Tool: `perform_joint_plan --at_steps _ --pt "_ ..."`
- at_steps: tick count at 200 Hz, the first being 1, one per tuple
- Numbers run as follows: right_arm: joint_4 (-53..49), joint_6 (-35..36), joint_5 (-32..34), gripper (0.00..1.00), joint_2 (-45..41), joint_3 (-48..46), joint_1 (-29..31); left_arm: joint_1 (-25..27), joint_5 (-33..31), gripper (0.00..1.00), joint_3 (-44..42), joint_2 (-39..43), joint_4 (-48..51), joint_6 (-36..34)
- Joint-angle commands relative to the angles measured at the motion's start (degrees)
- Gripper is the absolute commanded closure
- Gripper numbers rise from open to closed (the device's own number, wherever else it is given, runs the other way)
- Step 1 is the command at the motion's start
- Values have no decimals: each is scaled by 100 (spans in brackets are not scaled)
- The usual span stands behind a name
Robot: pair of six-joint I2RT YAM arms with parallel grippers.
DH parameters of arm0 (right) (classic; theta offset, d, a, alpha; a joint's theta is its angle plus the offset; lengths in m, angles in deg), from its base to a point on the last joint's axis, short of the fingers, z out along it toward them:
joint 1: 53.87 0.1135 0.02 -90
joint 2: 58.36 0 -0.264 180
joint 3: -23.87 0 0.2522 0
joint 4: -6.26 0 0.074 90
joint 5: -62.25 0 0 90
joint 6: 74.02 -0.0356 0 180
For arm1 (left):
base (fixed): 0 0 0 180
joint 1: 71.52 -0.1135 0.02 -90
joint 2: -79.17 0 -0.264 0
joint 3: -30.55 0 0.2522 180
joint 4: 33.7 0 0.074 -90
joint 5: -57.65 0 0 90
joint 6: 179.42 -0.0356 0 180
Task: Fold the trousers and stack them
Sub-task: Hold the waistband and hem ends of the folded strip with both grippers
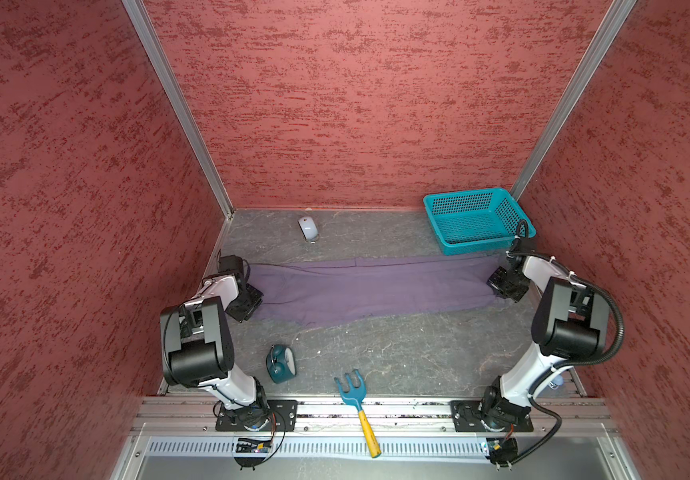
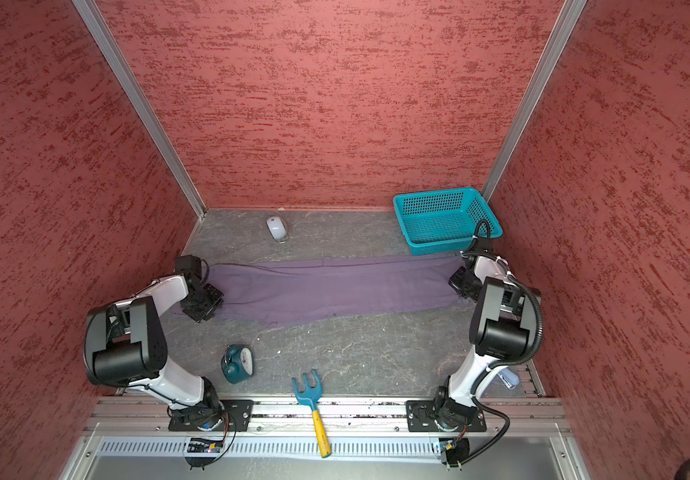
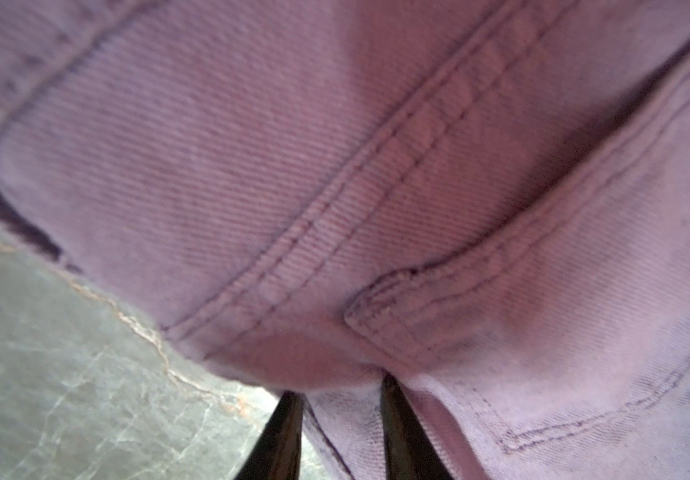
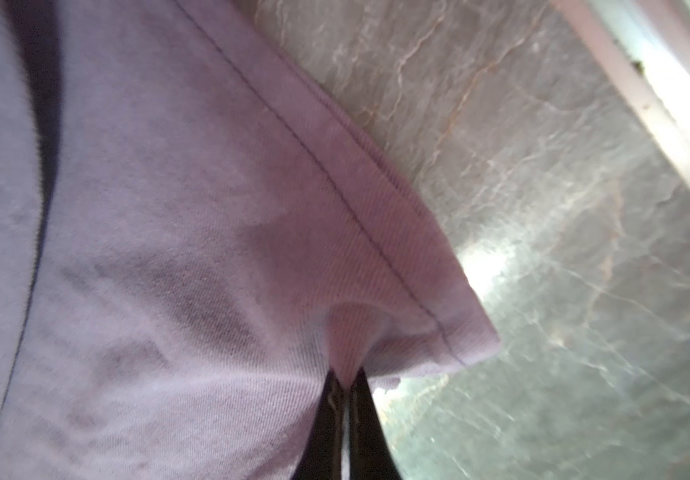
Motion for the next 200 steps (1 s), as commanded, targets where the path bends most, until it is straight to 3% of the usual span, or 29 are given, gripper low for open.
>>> perform_joint_plan --at_steps 1,21,31,40,54,87,113,143,154,183,200 --pt "-410 207 338 94 -184 167 -27 -52 -16 68 -238 -286 -205 -40" --pt "-453 249 298 80 -161 158 -27 -58 1 68 -246 -276 -229 -42" --pt "-411 243 216 80 -132 122 -26 -62 15 68 -247 -276 -233 -40" --pt "-350 219 127 84 -101 52 -26 -57 28 68 -242 -285 -232 -40" --pt "-246 191 -5 100 -52 -44 -37 -60 37 68 -247 -268 -237 -40" --pt "-194 198 -67 100 45 -153 -25 -67 22 68 -247 -250 -218 -40" --pt "-223 212 46 60 23 -238 -25 -69 19 68 -247 -268 -226 -40" --pt "-85 161 23 57 128 -355 -30 -68 11 68 -235 -289 -229 -29" --pt "-4 151 -17 64 183 -353 -32 -65 11 67 -238 -292 -225 -40" --pt "-8 144 -39 96 227 -249 -27 -64 1 67 -239 -277 -212 -40" --pt "-101 178 8 100 168 -181 -29 -70 2 68 -231 -258 -204 -40"
